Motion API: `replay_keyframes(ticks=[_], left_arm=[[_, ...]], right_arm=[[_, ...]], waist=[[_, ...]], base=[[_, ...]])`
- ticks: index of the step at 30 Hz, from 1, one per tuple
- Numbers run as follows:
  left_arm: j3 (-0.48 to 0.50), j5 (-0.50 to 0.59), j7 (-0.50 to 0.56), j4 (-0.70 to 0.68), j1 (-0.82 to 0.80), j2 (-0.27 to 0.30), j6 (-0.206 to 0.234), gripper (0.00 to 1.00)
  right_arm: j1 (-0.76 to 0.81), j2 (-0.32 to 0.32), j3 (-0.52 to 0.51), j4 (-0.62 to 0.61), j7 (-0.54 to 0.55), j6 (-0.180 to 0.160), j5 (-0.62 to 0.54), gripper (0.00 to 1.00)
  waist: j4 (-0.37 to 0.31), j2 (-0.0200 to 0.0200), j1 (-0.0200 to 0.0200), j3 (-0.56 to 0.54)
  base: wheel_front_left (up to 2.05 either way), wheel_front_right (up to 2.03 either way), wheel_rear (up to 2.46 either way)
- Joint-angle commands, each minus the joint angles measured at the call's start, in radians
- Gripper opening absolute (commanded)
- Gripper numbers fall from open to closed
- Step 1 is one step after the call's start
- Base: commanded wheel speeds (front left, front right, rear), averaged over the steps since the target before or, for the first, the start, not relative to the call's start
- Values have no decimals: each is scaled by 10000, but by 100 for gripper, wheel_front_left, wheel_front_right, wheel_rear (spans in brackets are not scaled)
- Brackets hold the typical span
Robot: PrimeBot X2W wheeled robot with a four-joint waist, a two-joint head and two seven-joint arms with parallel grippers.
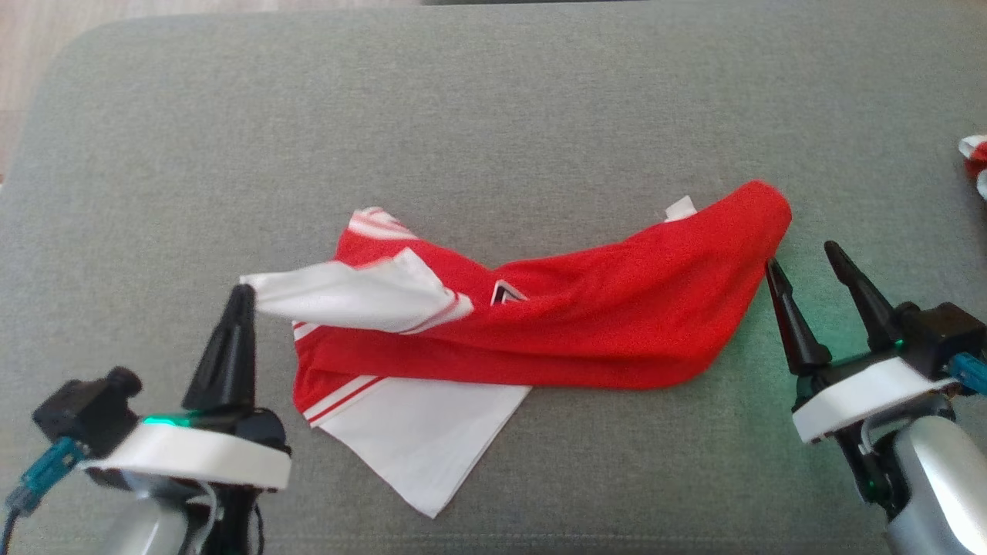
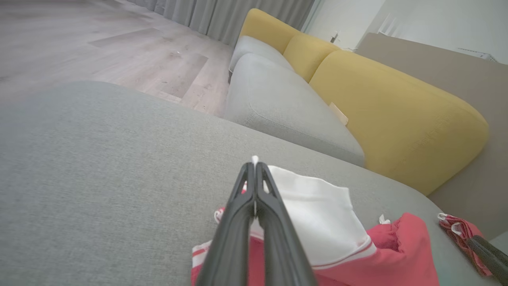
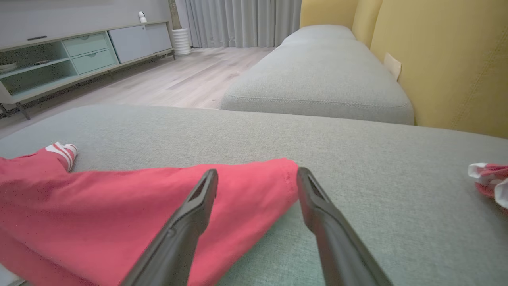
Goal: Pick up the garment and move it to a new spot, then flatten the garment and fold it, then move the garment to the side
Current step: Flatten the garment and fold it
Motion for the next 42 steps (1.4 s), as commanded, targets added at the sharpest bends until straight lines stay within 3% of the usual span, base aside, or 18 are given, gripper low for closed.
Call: replay_keyframes(ticks=[1,7,14,23,26,27,30,31,33,37,42], left_arm=[[587,72,-50,-367,-375,286,46,0],[836,355,-51,-68,-422,591,93,0],[587,491,-18,198,-901,516,-85,0],[21,736,52,594,-1463,277,-310,0],[-24,752,52,622,-1484,278,-318,0],[-27,752,52,637,-1481,281,-311,0],[-6,745,48,679,-1441,306,-286,0],[-6,745,48,679,-1441,306,-286,0],[21,740,46,704,-1404,337,-266,0],[124,811,27,686,-1485,403,-246,0],[512,1216,-32,462,-1870,341,-240,0]], right_arm=[[113,-191,78,-282,57,-9,189,100],[-470,-623,285,-313,571,-9,936,100],[-2594,-1358,987,838,2143,-9,1637,100],[-4162,-1907,3242,2620,3871,-9,1953,100],[-4399,-1993,3892,2749,3937,-9,2181,100],[-4465,-2017,4101,2775,3894,-9,2229,96],[-4691,-2068,4475,2937,3494,-9,2231,29],[-4691,-2068,4475,2937,3494,-9,2231,29],[-4845,-2050,4630,3091,3162,-9,2161,0],[-5142,-1999,4622,3490,2284,-9,1884,0],[-5293,-1896,3679,4001,712,-9,1402,0]], waist=[[91,0,0,-47],[140,0,0,63],[402,0,0,387],[810,0,0,535],[822,0,0,571],[817,0,0,569],[765,0,0,534],[765,0,0,534],[705,0,0,492],[560,0,0,375],[303,0,0,104]], base=[[0,0,0],[0,0,0],[0,0,0],[0,0,0],[0,0,0],[0,0,0],[0,0,0],[0,0,0],[0,0,0],[0,0,0],[0,0,0]])
